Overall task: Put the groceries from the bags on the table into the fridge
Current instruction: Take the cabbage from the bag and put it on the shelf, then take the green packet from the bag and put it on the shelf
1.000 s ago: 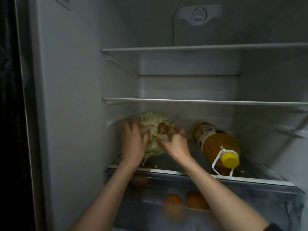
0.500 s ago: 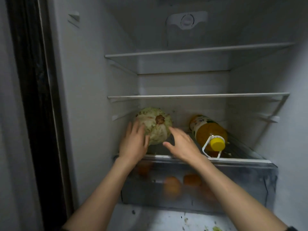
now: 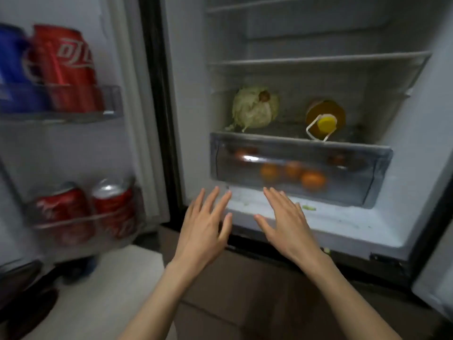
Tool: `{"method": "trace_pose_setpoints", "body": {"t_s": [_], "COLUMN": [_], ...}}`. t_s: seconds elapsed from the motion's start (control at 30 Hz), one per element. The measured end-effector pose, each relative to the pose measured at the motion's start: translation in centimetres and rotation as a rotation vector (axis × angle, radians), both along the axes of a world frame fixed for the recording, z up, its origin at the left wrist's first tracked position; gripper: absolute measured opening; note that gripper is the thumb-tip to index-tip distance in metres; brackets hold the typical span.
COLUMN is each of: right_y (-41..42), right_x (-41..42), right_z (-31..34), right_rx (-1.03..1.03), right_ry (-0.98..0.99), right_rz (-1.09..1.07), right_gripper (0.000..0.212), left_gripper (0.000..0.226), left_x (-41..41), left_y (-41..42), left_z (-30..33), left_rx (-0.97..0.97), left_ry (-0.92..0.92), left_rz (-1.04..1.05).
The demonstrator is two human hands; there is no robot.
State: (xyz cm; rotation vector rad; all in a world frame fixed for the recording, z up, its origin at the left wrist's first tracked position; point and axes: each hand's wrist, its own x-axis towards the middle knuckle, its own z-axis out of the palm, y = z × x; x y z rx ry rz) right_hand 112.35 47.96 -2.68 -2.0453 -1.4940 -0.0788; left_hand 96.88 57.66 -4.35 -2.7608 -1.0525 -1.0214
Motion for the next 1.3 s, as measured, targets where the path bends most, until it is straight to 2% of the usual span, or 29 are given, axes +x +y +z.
{"method": "trace_pose_setpoints", "body": {"t_s": [0.1, 0.27, 0.43, 0.57, 0.87, 1.1, 1.3], "right_y": [-3.4, -6.3, -7.2, -7.7, -9.6, -11.2, -9.5], "right_x": [-3.9, -12.0, -23.1, -34.7, -64.9, -82.2, -94.3], "right_z": [-2.8, -5.1, -7.2, -8.6, -10.7, -11.5, -13.4], "right_rx": [-0.108, -0.279, -0.387, -0.395, -0.352, -0.367, -0.429], "right_ry": [0.035, -0.04, -0.115, -0.151, -0.064, -0.033, -0.046], "right_rz": [0.068, 0.268, 0.486, 0.687, 1.043, 1.266, 1.355], "right_gripper": [0.066, 0.067, 0.066, 0.066, 0.066, 0.066, 0.066], "left_gripper": [0.055, 0.07, 0.068, 0.052, 0.049, 0.05, 0.06], "left_x": [-5.0, -16.4, -28.5, -39.7, -68.5, -82.4, -92.1], "left_y": [-3.3, -9.0, -14.4, -18.5, -29.4, -36.4, -36.4], "left_z": [-3.6, -7.3, -9.9, -11.5, -11.4, -13.5, -14.9], "left_rx": [-0.117, -0.315, -0.406, -0.457, -0.486, -0.553, -0.59], "left_ry": [0.046, 0.031, -0.016, -0.096, -0.155, -0.197, -0.255], "left_rz": [0.075, 0.303, 0.521, 0.711, 1.141, 1.323, 1.398]}}
